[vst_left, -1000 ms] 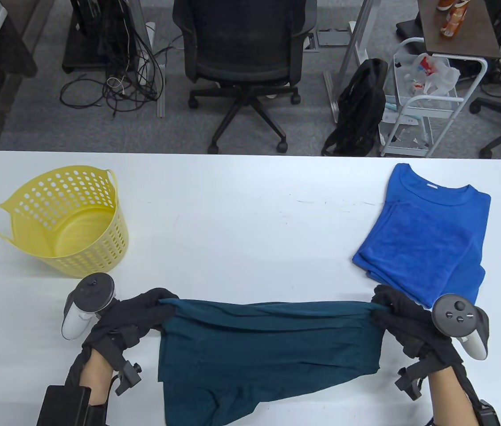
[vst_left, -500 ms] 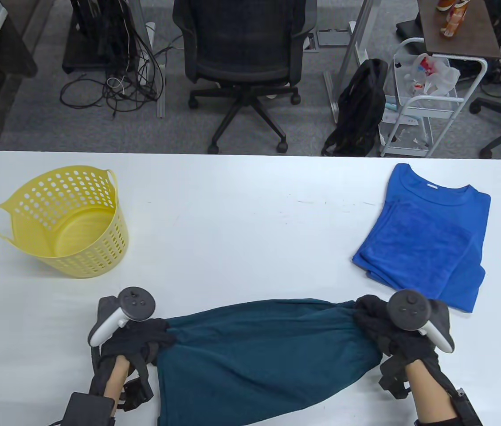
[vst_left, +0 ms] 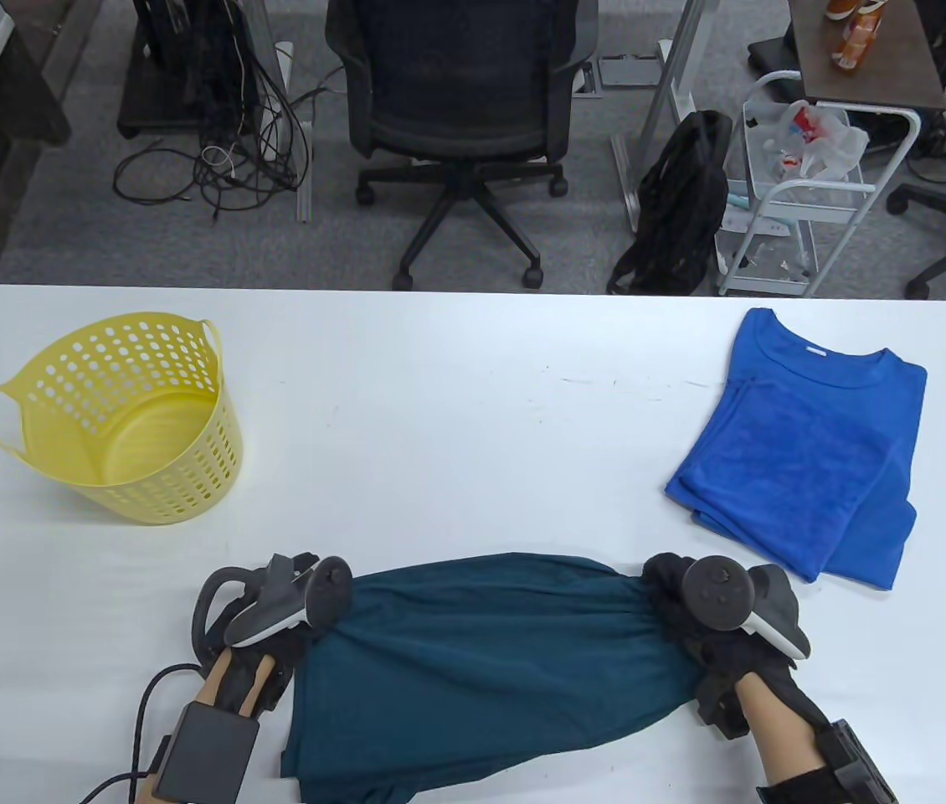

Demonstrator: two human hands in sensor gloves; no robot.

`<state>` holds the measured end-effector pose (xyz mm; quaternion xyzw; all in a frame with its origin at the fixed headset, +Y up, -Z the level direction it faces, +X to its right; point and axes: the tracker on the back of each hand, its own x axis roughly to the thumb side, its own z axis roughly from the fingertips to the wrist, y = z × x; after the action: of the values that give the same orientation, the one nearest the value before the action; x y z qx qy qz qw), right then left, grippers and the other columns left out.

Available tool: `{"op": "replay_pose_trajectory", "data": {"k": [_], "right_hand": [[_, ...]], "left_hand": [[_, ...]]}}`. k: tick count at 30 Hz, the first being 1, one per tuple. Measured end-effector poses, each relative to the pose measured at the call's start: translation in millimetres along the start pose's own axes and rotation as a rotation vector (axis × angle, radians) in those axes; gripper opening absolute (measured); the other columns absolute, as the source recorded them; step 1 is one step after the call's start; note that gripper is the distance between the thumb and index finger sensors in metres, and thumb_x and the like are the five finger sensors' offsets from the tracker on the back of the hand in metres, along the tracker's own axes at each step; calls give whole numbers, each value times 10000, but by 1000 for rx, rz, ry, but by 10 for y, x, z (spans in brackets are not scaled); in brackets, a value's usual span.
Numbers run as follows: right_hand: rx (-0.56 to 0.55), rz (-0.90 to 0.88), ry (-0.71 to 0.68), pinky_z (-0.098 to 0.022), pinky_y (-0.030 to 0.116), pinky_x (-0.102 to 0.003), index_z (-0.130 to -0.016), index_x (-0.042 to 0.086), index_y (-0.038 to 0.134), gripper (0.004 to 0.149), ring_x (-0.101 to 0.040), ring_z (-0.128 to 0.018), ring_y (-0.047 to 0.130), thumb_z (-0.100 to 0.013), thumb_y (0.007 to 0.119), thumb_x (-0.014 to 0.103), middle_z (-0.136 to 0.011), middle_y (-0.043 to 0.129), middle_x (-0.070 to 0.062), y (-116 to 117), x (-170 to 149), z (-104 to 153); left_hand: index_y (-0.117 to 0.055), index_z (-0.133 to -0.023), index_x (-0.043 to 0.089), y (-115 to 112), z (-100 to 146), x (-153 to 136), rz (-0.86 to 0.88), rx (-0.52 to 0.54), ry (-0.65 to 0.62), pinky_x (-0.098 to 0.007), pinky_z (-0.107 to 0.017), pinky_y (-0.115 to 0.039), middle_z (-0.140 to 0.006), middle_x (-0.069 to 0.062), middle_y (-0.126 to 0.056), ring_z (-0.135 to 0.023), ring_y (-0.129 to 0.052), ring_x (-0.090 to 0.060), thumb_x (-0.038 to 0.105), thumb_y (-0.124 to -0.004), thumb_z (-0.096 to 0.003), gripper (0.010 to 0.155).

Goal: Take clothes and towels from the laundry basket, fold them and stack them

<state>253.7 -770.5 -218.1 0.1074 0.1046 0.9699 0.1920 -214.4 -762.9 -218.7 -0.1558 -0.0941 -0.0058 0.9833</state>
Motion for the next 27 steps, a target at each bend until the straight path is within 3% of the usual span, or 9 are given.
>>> {"op": "replay_pose_trajectory", "data": {"k": [4,8,12,15,18,19,21,24,27], "right_hand": [[-42,-190,10,-594,719,-605,-1010,128,639,423,-327,-676,829,-597,700,196,-905,803,-216,-335,-49,59],[-89,-192,105,-591,720,-606,-1016,120,641,428,-329,-673,832,-603,714,208,-901,802,-218,-400,-15,-151],[-180,-86,212,-626,641,-689,-1145,78,474,586,-512,-885,724,-625,690,240,-1108,592,-297,-368,58,-297],[-87,-45,325,-604,661,-696,-1166,-42,437,677,-560,-855,755,-648,719,291,-1079,625,-364,-368,59,-233],[211,49,471,-610,658,-689,-1162,-155,423,841,-553,-838,762,-656,699,456,-1040,663,-395,-272,54,-282],[257,61,484,-615,650,-694,-1162,-166,422,871,-558,-846,749,-649,699,480,-1042,660,-396,-227,76,-310],[289,72,486,-622,614,-720,-1158,-192,421,931,-574,-856,706,-628,714,514,-1036,626,-420,-114,158,-376],[251,272,555,-605,613,-758,-1138,-222,429,980,-570,-840,720,-582,771,509,-990,665,-420,20,288,-494],[194,147,634,-594,639,-755,-1120,-247,439,993,-535,-817,769,-541,868,436,-964,698,-419,1,322,-537]], "left_hand": [[-822,-761,139,394,57,-209,292,124,-6,-526,-680,-777,-1000,-37,-829,-802,-890,-250,477,-870,-518,419],[-816,-796,151,515,-216,-290,326,68,130,-541,-702,-757,-1033,-36,-801,-841,-877,-253,483,-852,-534,425],[-650,-1097,167,428,-371,-274,192,129,340,-567,-704,-744,-1198,-180,-602,-991,-820,-360,497,-760,-551,647],[-547,-1167,166,399,-235,-236,124,117,286,-595,-719,-712,-1235,-227,-519,-1048,-739,-420,516,-741,-561,726],[-544,-1173,165,394,-1,-190,121,202,233,-605,-718,-706,-1237,-236,-516,-1053,-728,-433,525,-734,-561,735],[-546,-1172,167,395,82,-173,131,224,214,-606,-718,-705,-1238,-235,-517,-1054,-725,-435,529,-732,-560,736],[-551,-1172,172,386,226,-152,152,264,186,-608,-718,-705,-1238,-232,-524,-1057,-724,-435,536,-729,-560,733],[-576,-1161,180,345,396,-160,176,308,168,-607,-717,-708,-1231,-220,-552,-1055,-733,-428,545,-727,-558,721],[-591,-1153,187,289,485,-208,192,334,174,-604,-716,-712,-1225,-212,-572,-1050,-745,-421,550,-727,-556,712]]}}
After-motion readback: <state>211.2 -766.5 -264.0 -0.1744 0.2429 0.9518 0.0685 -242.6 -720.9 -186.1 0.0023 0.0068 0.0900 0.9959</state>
